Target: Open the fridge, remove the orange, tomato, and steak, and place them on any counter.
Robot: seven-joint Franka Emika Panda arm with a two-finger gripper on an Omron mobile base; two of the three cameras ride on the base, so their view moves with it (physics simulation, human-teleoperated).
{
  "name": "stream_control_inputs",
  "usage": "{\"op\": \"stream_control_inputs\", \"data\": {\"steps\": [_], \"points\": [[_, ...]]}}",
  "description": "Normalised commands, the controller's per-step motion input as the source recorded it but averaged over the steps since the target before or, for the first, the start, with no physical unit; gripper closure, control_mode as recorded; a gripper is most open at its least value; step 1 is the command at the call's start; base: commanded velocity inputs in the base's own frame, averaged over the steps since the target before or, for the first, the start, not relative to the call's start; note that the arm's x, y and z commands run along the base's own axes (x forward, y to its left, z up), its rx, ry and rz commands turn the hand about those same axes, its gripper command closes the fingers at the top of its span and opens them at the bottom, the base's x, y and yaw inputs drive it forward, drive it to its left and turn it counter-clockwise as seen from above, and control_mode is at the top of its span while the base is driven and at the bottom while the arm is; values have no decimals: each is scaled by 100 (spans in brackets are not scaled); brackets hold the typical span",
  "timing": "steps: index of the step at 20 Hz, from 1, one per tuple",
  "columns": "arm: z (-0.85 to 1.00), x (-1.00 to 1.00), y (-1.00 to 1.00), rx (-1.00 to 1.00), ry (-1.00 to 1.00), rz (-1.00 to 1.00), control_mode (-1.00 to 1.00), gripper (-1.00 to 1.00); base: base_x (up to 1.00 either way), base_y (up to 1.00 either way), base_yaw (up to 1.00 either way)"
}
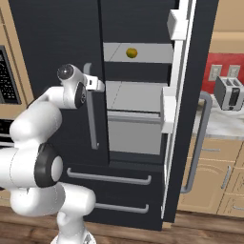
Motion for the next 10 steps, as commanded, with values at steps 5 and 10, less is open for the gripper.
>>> {"op": "stream_control_inputs", "data": {"steps": [5, 10], "points": [[-4, 20, 0, 0, 0, 0, -100, 100, 0, 0, 0], [0, 0, 0, 0, 0, 0, -100, 100, 0, 0, 0]]}}
